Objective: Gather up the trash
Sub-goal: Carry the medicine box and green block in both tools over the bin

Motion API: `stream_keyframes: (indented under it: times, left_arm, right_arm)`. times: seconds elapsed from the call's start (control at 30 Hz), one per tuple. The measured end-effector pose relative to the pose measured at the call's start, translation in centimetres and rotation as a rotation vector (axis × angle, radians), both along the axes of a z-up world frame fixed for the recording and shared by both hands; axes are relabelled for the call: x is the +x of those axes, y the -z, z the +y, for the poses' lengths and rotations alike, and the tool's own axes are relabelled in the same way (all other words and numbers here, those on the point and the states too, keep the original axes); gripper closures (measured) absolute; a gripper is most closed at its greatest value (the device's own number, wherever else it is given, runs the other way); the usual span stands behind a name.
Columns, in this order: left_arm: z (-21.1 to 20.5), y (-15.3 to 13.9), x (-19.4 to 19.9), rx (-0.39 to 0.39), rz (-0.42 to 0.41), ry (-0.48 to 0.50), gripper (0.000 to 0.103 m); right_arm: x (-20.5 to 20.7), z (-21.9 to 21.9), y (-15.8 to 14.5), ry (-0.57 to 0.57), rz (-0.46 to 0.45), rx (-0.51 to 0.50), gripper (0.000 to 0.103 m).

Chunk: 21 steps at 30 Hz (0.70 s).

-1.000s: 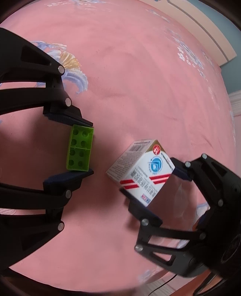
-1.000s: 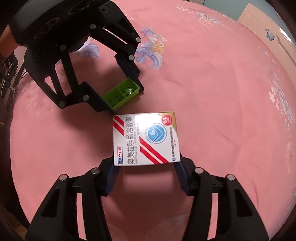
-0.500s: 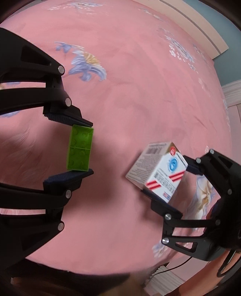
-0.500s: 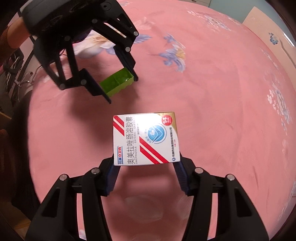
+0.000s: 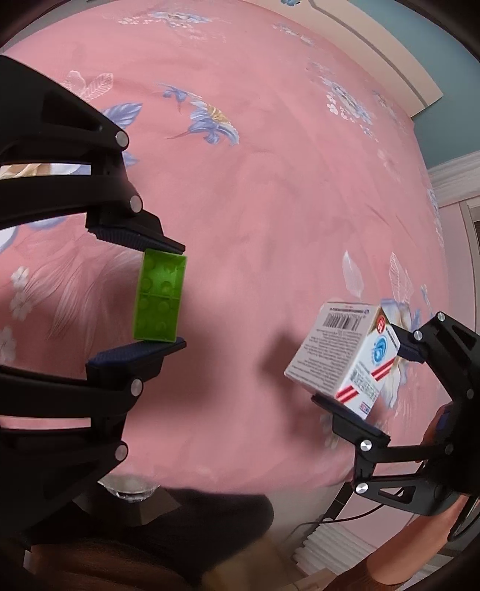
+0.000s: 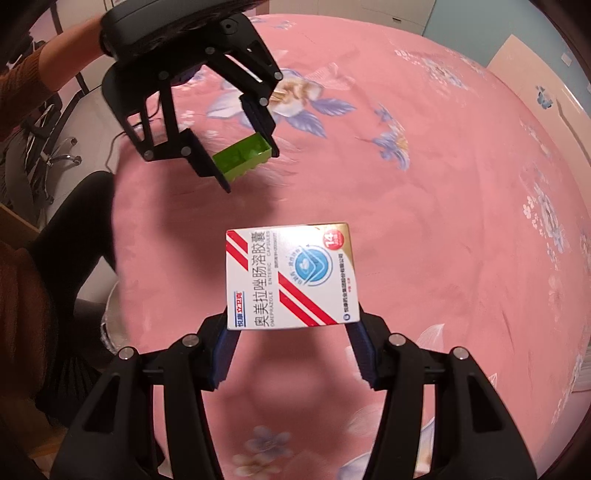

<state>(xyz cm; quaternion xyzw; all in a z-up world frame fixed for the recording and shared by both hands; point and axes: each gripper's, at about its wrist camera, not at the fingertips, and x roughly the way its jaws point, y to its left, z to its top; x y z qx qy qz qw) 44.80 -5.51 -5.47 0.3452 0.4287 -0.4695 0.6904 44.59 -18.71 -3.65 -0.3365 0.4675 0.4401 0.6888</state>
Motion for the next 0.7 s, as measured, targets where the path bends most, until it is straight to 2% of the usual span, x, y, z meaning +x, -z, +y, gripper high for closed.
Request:
stream_keyframes:
  times: [0.37,0.7]
  left_arm:
    - [1.3,-1.5,-6.7,-0.01,-0.023,0.025,0.056]
    - [1.7,-1.0,-13.7,-0.017,-0.031,0.057,0.056]
  right_arm:
    - [-8.7,0.9,-1.5,-0.047,-0.035,-0.011,0.048]
    - [-15.2,1.9,-0.2,-0.069,-0.025,-0.02,0.048]
